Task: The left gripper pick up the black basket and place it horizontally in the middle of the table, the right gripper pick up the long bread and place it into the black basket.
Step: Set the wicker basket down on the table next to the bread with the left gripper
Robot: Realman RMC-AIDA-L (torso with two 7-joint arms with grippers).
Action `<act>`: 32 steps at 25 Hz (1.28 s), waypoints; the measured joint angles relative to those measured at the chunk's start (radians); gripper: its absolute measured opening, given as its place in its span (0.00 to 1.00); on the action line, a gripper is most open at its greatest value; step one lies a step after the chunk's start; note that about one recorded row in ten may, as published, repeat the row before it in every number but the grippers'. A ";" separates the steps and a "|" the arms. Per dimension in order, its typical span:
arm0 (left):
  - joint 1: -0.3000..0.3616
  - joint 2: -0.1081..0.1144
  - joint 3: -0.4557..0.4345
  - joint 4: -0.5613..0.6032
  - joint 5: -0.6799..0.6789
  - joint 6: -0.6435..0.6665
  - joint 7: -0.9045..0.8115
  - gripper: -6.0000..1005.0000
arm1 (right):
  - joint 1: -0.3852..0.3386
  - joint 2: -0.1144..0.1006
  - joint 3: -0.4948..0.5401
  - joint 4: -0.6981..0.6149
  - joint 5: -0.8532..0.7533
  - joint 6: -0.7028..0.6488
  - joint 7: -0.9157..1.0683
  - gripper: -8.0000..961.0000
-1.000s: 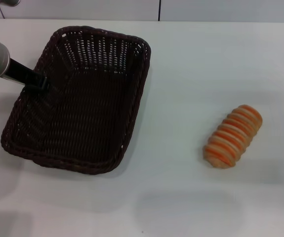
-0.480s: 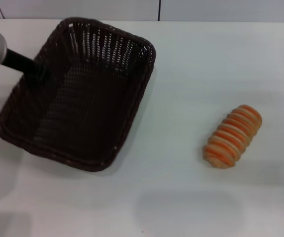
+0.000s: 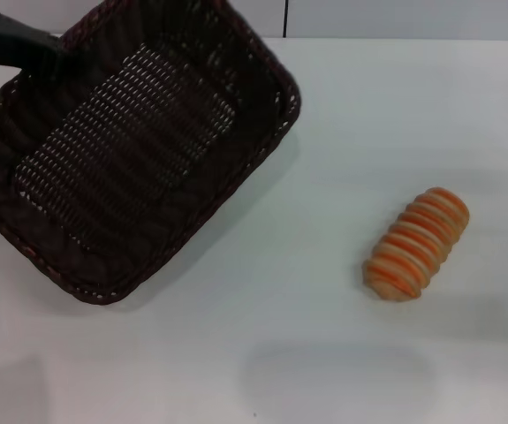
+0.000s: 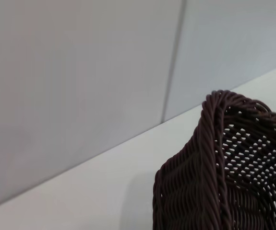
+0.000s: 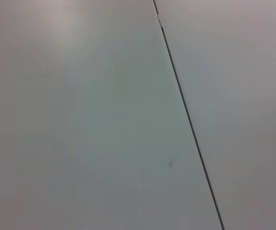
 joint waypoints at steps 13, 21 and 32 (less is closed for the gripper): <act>-0.110 0.084 0.009 0.039 -0.208 -0.325 0.327 0.19 | -0.020 0.001 0.000 0.018 0.001 0.000 0.003 0.65; -0.209 0.093 0.099 0.185 -0.177 -0.371 0.399 0.19 | -0.034 0.003 -0.005 0.022 0.001 -0.001 0.003 0.65; -0.254 0.071 0.189 0.244 -0.141 -0.384 0.441 0.19 | -0.044 0.003 -0.008 0.022 -0.002 -0.015 0.009 0.65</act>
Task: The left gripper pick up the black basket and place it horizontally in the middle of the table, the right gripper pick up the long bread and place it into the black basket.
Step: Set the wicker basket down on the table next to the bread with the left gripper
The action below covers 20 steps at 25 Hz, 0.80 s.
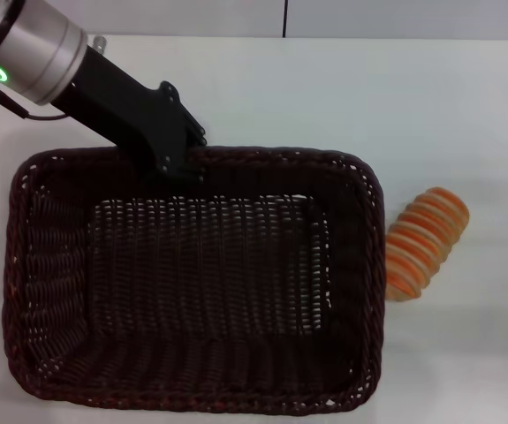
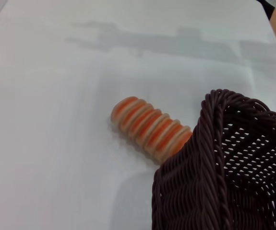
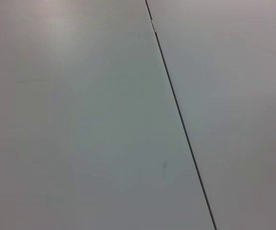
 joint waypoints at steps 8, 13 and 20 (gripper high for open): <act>0.047 -0.055 0.000 -0.034 0.048 0.055 0.014 0.19 | -0.020 0.000 -0.001 0.009 -0.003 -0.013 0.005 0.65; 0.048 -0.080 0.002 -0.028 0.100 0.073 0.017 0.20 | -0.030 -0.001 -0.003 0.011 -0.004 -0.019 0.008 0.65; 0.051 -0.087 -0.001 -0.030 0.081 0.078 0.037 0.21 | -0.037 -0.002 -0.004 0.011 -0.005 -0.037 0.016 0.65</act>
